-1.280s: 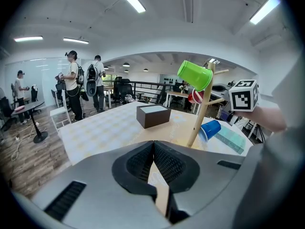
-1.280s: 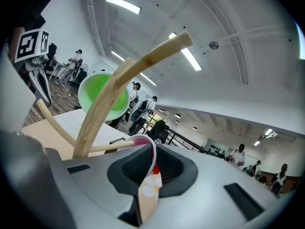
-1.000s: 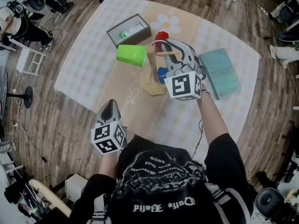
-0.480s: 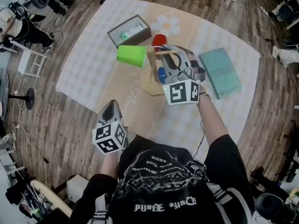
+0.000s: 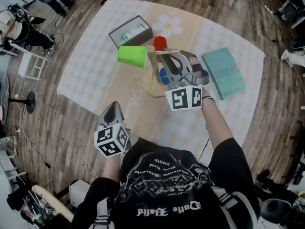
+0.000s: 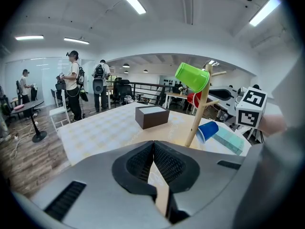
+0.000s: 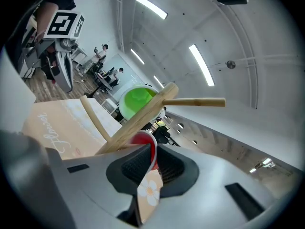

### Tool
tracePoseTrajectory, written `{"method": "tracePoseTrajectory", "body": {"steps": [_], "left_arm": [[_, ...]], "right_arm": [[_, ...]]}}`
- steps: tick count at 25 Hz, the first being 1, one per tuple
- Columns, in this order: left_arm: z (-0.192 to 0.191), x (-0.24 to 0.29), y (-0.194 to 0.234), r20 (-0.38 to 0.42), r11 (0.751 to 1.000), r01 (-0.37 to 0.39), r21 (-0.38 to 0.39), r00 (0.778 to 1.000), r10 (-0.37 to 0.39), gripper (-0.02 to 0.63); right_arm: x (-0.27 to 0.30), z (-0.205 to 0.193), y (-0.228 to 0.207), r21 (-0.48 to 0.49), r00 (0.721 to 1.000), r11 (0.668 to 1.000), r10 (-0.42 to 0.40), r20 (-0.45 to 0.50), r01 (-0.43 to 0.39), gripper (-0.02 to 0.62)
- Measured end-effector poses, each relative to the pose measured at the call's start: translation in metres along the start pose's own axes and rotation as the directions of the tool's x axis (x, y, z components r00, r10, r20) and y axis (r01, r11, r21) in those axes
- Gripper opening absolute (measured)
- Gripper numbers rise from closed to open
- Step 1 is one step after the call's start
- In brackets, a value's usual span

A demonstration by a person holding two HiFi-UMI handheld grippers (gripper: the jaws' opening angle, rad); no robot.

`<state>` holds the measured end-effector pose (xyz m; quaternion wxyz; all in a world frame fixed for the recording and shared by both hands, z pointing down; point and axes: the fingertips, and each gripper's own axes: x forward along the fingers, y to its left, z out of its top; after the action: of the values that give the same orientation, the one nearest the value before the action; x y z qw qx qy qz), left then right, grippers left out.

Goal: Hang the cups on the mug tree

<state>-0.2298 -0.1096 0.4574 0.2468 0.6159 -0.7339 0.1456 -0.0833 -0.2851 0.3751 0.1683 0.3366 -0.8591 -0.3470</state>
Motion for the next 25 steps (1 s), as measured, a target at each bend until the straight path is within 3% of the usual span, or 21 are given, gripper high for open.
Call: {"method": "tracePoseTrajectory", "body": {"steps": [16,21,25], "left_arm": [[-0.001,0.0,-0.001,0.005,1.0,0.01,0.007,1.0,-0.01,0.02],[-0.002,-0.004,-0.002,0.008,1.0,0.018,0.004,1.0,-0.018,0.02],[-0.003,-0.003,-0.004,0.013,0.999,0.035,0.001,0.999,-0.035,0.02]], "right_arm": [[-0.007,-0.006,0.024,-0.111,0.998,0.992,0.051,-0.031,-0.054,0.054],[-0.012,-0.008,0.028,-0.071,0.996,0.995,0.073,-0.053,-0.077,0.066],[-0.017,-0.008,0.024,0.04,0.994,0.995,0.091,-0.063,-0.088,0.115]]}}
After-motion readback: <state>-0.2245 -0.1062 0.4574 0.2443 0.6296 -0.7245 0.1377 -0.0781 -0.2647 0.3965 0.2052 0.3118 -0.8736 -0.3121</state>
